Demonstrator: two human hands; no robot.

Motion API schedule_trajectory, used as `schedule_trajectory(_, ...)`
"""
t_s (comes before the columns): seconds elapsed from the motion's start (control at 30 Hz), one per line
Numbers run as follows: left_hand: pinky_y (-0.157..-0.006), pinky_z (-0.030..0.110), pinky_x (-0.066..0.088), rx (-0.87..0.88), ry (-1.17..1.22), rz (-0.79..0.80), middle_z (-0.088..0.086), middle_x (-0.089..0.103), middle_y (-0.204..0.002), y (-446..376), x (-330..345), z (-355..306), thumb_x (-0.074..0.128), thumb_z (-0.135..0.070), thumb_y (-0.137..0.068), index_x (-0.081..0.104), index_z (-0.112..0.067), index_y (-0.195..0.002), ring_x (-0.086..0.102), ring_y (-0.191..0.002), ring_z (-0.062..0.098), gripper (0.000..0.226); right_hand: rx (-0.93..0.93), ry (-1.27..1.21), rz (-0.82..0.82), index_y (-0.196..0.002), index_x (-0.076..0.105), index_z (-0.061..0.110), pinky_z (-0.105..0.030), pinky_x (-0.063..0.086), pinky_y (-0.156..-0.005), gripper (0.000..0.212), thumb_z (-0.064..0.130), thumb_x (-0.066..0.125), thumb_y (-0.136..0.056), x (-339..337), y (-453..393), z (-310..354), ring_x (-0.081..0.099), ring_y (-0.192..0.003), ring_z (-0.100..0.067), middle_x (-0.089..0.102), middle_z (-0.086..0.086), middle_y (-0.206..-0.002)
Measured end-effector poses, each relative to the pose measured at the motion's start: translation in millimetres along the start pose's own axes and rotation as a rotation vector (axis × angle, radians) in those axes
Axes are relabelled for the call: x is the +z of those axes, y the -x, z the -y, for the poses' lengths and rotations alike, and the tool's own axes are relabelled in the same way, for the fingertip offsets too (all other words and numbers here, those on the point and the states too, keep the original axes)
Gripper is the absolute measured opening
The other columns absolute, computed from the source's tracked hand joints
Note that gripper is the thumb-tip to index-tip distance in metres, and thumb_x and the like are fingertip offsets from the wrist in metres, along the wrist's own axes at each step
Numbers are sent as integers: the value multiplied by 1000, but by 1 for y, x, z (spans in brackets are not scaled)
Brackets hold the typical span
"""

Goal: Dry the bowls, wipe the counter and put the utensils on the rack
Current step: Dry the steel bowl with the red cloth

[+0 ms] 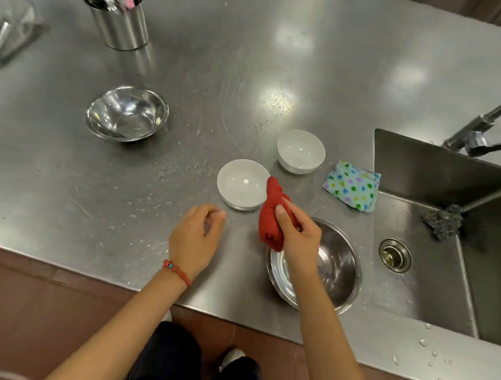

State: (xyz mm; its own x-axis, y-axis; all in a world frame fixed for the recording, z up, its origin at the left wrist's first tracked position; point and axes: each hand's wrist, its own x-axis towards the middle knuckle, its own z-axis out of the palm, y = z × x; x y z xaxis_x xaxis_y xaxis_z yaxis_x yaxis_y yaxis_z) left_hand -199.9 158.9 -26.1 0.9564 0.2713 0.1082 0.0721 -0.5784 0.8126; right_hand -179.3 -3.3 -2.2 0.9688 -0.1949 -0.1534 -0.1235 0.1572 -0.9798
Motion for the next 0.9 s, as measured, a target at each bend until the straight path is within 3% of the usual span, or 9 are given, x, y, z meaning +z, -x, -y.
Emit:
schedule_trajectory(0.13, -83, 36, 42, 88, -134, 6, 17, 64, -102, -34, -38, 31, 55, -20, -89, 62, -5, -105, 57, -95, 32, 23, 14, 37, 46, -82, 69, 41, -11, 51, -70, 28, 13, 67, -81, 45, -3, 0, 66, -81, 3, 70, 11, -92)
schedule_trajectory(0.3, -87, 38, 42, 186, -209, 1, 22, 66, -102, -80, -89, 73, 45, -31, -86, 62, 0, -104, 60, -95, 38, 40, -39, 94, 45, -95, 67, 27, -2, 44, -70, 25, 6, 65, -82, 119, -20, -10, 60, -76, 14, 67, 3, -96)
schedule_trajectory(0.43, -81, 44, 50, 264, -281, 28, 20, 67, -102, -128, -141, 115, 42, -32, -84, 64, 1, -103, 62, -94, 36, 43, -16, 120, -22, -100, 66, 26, -5, 46, -72, 26, 9, 67, -81, 196, -37, -25, 62, -86, -3, 68, -2, -102)
schedule_trajectory(0.6, -82, 44, 49, 343, -309, -18, 24, 66, -99, -190, -195, 159, 46, -26, -83, 65, 4, -99, 61, -91, 39, 38, -15, 117, -80, -87, 68, 33, -5, 46, -67, 26, 8, 68, -80, 280, -54, -35, 63, -76, 12, 68, 14, -89)
schedule_trajectory(0.67, -84, 45, 47, 307, -280, -8, 25, 64, -101, -210, -206, 176, 47, -26, -85, 63, 5, -102, 59, -92, 41, 39, -20, 123, -93, -89, 68, 32, -5, 46, -66, 25, 9, 68, -80, 302, -58, -36, 63, -77, 12, 67, 20, -86)
schedule_trajectory(0.77, -92, 43, 41, 111, -167, 74, 23, 59, -114, -236, -209, 193, 52, -21, -88, 54, 0, -117, 54, -104, 39, 36, -15, 152, -114, -87, 69, 35, -7, 48, -67, 25, 11, 69, -80, 326, -71, -42, 64, -78, 7, 68, 23, -85)
schedule_trajectory(0.83, -99, 44, 40, -98, -18, 142, 21, 51, -126, -251, -203, 200, 52, -21, -91, 43, -4, -128, 50, -114, 34, 43, 9, 192, -118, -94, 69, 30, -10, 49, -70, 23, 12, 69, -80, 340, -84, -45, 65, -81, -1, 69, 15, -88)
schedule_trajectory(0.9, -95, 44, 44, -241, 67, 195, 18, 53, -124, -265, -196, 205, 50, -24, -91, 41, -7, -128, 54, -109, 31, 42, 58, 276, -103, -106, 68, 18, -20, 51, -81, 26, 14, 69, -80, 353, -99, -50, 63, -88, -9, 69, 1, -99)
